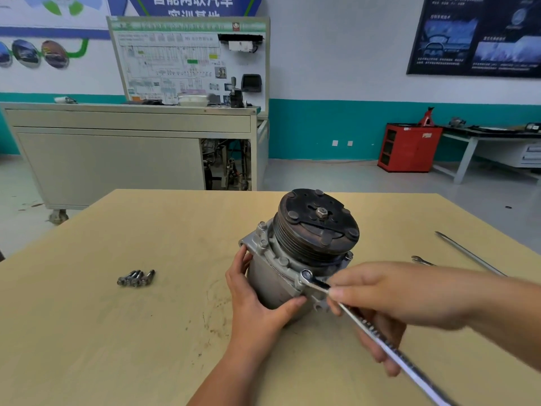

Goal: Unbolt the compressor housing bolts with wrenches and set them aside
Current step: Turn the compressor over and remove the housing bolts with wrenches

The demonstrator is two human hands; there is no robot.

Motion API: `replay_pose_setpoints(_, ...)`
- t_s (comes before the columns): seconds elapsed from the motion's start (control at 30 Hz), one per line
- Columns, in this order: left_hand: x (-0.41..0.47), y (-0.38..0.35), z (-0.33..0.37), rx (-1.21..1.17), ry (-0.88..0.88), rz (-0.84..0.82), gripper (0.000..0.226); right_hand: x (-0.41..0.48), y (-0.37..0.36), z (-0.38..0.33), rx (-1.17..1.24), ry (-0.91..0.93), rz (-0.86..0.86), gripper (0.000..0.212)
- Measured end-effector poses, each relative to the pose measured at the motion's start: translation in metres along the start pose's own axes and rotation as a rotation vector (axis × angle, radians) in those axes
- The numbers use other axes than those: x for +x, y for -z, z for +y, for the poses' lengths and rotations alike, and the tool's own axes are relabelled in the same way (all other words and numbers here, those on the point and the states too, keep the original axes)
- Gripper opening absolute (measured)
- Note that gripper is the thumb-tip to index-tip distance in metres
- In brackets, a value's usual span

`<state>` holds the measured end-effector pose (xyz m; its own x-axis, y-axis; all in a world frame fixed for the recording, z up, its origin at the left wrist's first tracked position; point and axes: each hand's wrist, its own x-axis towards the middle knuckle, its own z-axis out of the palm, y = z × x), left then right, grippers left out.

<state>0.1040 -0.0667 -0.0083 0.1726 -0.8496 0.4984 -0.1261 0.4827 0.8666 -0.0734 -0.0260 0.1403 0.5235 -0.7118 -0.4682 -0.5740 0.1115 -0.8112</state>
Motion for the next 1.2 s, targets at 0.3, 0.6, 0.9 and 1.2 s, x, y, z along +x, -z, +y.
replay_pose_setpoints(0.3,0.000,0.001,0.002,-0.024,0.022,-0.006,0.103,-0.002,0.031,0.021,-0.407,0.087,0.096,0.012)
replay_pose_setpoints(0.6,-0.001,0.001,0.001,-0.008,0.011,0.005,0.103,-0.005,-0.023,0.017,0.392,0.145,-0.081,0.025)
replay_pose_setpoints(0.9,0.000,0.001,0.000,-0.002,0.009,0.011,0.104,0.004,-0.025,0.003,0.453,0.096,-0.046,0.021)
replay_pose_setpoints(1.2,0.000,0.002,0.000,-0.007,0.020,-0.007,0.103,-0.004,0.030,-0.005,-0.794,0.153,0.456,0.020)
